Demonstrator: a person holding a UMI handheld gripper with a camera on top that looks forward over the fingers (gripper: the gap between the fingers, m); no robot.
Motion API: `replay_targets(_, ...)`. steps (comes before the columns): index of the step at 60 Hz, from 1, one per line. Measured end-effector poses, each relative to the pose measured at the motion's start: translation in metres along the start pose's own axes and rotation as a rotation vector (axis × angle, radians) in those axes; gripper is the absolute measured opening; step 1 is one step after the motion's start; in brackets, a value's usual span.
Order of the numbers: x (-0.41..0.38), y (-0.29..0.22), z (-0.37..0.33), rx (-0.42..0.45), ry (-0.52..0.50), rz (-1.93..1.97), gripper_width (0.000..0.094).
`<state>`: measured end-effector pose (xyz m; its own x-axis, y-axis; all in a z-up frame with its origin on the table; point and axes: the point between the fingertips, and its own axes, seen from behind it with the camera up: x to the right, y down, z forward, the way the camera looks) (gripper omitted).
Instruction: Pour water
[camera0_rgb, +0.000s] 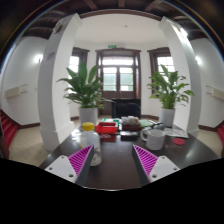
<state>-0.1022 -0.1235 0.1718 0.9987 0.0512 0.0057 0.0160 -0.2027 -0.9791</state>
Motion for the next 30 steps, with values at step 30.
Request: replay_targets(30,-0.078,0.003,0.116,-0.014,-0.153,-0.004,0.0766)
